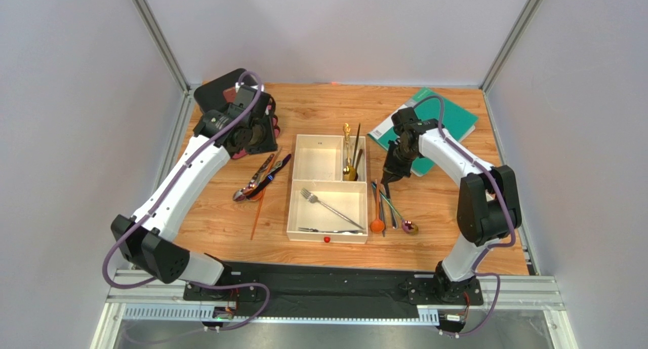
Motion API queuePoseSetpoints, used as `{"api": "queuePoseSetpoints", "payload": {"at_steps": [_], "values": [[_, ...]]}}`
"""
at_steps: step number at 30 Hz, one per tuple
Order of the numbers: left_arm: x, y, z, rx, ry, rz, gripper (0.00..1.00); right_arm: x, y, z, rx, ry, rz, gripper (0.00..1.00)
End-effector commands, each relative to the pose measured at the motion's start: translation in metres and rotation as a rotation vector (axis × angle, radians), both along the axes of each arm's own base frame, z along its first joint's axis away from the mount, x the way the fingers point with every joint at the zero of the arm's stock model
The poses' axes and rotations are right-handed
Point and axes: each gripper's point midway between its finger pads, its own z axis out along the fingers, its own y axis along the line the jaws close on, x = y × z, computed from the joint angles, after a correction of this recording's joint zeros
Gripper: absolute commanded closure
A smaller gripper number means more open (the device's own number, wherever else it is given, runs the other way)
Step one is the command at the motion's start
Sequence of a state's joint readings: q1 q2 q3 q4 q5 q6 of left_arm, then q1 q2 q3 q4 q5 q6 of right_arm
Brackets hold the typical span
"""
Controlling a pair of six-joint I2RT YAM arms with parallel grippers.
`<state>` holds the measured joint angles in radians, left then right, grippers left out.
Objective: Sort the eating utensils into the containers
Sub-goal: Move the storage box to the center of the board, then pick up the spoon from the center of the board.
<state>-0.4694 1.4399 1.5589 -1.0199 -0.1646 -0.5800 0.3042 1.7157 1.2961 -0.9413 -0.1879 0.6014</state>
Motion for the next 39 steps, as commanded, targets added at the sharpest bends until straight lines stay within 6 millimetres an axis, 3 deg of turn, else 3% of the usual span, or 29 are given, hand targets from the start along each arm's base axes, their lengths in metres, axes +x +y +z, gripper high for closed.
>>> {"api": "queuePoseSetpoints", "payload": {"at_steps": [1, 5, 9, 16, 20, 24, 31, 39], "values": [[-0.038, 0.021, -0.046, 0.045, 0.167, 0.112, 0.63, 0.002, -0.013, 0.005, -0.064, -0.016, 0.073, 0.92], [-0.042, 0.018, -0.048, 0.013, 0.136, 0.074, 0.63, -0.012, -0.007, -0.011, -0.030, 0.027, 0.085, 0.75], [-0.037, 0.013, -0.046, 0.051, 0.153, -0.022, 0.64, -0.019, 0.003, -0.009, -0.033, 0.032, 0.126, 0.53], [-0.042, 0.001, -0.060, -0.025, 0.163, -0.032, 0.66, -0.027, 0.010, -0.024, -0.048, 0.098, 0.170, 0.51], [-0.045, 0.002, -0.059, -0.052, 0.132, -0.032, 0.67, -0.030, 0.012, -0.034, -0.057, 0.119, 0.172, 0.65], [-0.041, 0.000, -0.050, -0.049, 0.106, -0.059, 0.68, -0.026, 0.013, -0.039, -0.068, 0.126, 0.175, 0.64], [-0.040, -0.007, -0.061, -0.047, 0.152, -0.100, 0.70, -0.025, 0.015, -0.051, -0.073, 0.166, 0.187, 0.65], [-0.039, -0.005, -0.058, -0.034, 0.141, -0.109, 0.70, -0.026, 0.011, -0.064, -0.100, 0.189, 0.194, 0.70]]}}
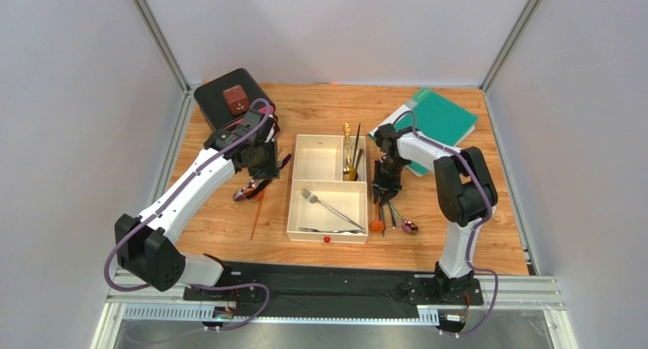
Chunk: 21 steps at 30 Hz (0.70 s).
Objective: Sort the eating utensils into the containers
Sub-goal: Pick up the spoon from the center of the board.
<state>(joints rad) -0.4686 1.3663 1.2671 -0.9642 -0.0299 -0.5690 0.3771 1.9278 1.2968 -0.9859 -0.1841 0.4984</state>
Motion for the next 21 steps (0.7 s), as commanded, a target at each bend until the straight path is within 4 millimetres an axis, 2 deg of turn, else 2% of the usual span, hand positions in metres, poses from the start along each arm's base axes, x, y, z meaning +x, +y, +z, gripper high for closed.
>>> {"api": "queuePoseSetpoints", "payload": {"at_steps": [1, 6, 13, 16, 19, 21], "values": [[0.010, -0.004, 0.016, -0.015, -0.052, -0.024, 0.70, 0.007, 0.001, 0.000, -0.006, -0.025, 0.021, 0.71], [0.010, -0.001, 0.018, -0.009, -0.065, -0.021, 0.70, -0.002, -0.009, 0.004, -0.037, -0.040, 0.038, 0.96], [0.011, -0.002, 0.014, -0.008, -0.061, -0.023, 0.70, -0.011, -0.016, 0.023, -0.049, -0.048, 0.050, 1.00], [0.013, -0.004, 0.012, -0.009, -0.053, -0.031, 0.70, -0.015, -0.019, 0.049, -0.056, -0.076, 0.050, 1.00], [0.014, -0.005, 0.009, -0.004, -0.042, -0.028, 0.70, -0.014, -0.015, 0.084, -0.011, -0.147, 0.046, 1.00], [0.014, -0.004, 0.007, 0.002, -0.038, -0.022, 0.69, -0.006, -0.010, 0.110, 0.019, -0.206, 0.042, 1.00]]}}
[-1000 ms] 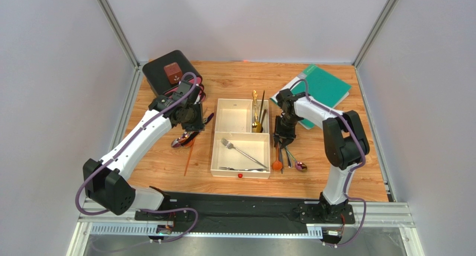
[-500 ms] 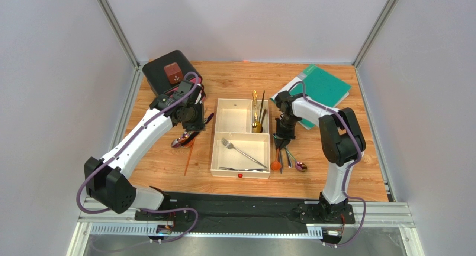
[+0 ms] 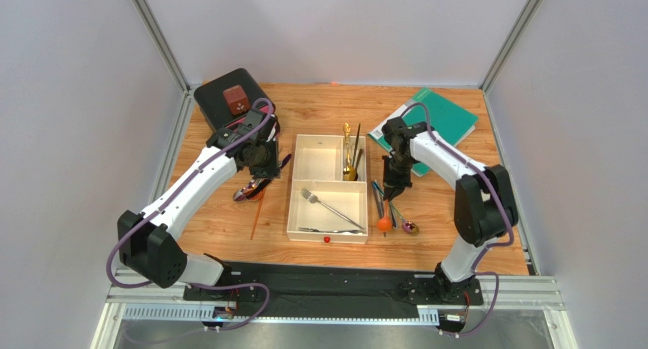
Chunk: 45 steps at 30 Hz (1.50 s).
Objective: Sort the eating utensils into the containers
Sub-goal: Pick up the spoon from the center of the board, then place the spoon in the storage box.
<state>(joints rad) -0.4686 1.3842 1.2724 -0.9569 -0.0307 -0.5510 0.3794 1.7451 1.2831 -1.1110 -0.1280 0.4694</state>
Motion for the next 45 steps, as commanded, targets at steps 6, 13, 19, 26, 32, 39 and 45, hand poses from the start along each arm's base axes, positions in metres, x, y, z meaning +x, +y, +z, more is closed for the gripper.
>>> {"api": "queuePoseSetpoints", "payload": {"at_steps": [6, 13, 19, 26, 32, 39, 45], "values": [[0.007, 0.001, 0.008, -0.001, -0.037, 0.014, 0.66, 0.066, 0.030, 0.114, 0.124, -0.297, 0.000, 1.00], [0.005, 0.004, -0.003, 0.024, 0.004, 0.023, 0.61, 0.142, 0.057, 0.121, 0.115, -0.432, 0.043, 1.00], [0.004, 0.007, -0.003, 0.035, -0.001, 0.033, 0.61, 0.174, 0.067, 0.098, 0.087, -0.433, 0.081, 1.00], [0.005, 0.009, -0.004, 0.051, 0.000, 0.033, 0.61, 0.193, 0.069, 0.070, 0.042, -0.458, 0.092, 1.00], [0.005, 0.011, -0.005, 0.059, 0.000, 0.037, 0.62, 0.192, 0.073, 0.061, -0.003, -0.473, 0.128, 1.00], [0.004, 0.011, -0.003, 0.057, -0.003, 0.036, 0.62, 0.174, 0.096, 0.045, 0.026, -0.540, 0.190, 1.00], [0.001, 0.015, -0.001, 0.066, -0.009, 0.039, 0.62, 0.161, 0.102, 0.023, -0.009, -0.567, 0.213, 1.00]]}}
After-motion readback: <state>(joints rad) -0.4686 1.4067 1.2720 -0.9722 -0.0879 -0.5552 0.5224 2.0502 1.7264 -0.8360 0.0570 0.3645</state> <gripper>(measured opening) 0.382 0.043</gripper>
